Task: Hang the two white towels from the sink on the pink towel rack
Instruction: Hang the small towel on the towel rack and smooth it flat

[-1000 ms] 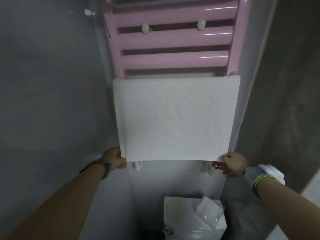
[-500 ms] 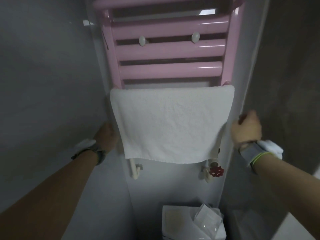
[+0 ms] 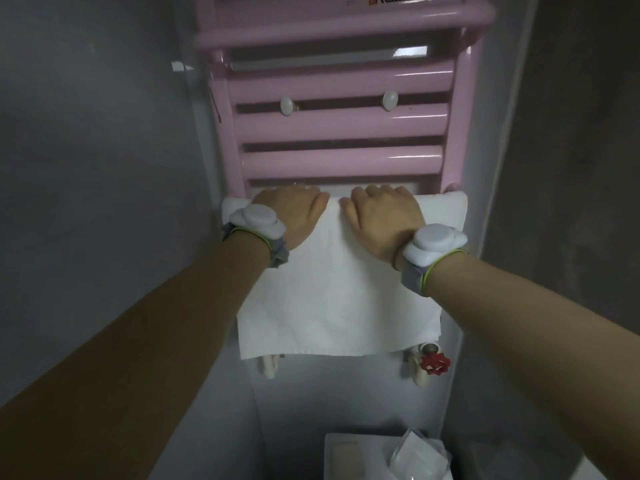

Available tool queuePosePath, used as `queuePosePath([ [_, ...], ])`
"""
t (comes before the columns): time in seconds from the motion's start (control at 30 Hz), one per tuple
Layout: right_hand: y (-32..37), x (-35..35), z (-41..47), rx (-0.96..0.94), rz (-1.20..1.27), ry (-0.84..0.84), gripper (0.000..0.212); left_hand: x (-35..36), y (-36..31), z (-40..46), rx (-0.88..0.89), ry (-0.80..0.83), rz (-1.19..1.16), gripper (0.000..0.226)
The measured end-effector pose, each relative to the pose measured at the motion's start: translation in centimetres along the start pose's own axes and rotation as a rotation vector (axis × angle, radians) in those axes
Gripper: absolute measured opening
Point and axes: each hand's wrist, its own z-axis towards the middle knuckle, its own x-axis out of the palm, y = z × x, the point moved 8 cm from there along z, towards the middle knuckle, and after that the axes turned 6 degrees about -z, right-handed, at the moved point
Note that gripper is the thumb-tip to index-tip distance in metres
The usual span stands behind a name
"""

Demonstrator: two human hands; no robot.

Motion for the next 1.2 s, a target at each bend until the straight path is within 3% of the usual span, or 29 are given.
queuePosePath([
  [0.27,-6.9,-0.1,-1.9,0.150,-0.071,0.000,0.052,0.2,7.3,-2.4,-0.134,-0.002,-0.125,0.051],
  [0.73,-10.9,1.2,-2.7,0.270,0.086,-0.078,0.055,-0.6,7.8,-2.7,-0.152,-0.074,-0.191,0.049],
  [1.03,-11.8,1.5,-3.0,0.303,0.128,-0.067,0.053,0.1,8.3,-2.5,-0.185,-0.001,-0.186,0.052],
  [1.2,-11.0,0.9,-2.1,0.274,0.120,-0.024,0.048,0.2,8.2,-1.9,-0.276,0.119,-0.120,0.054],
])
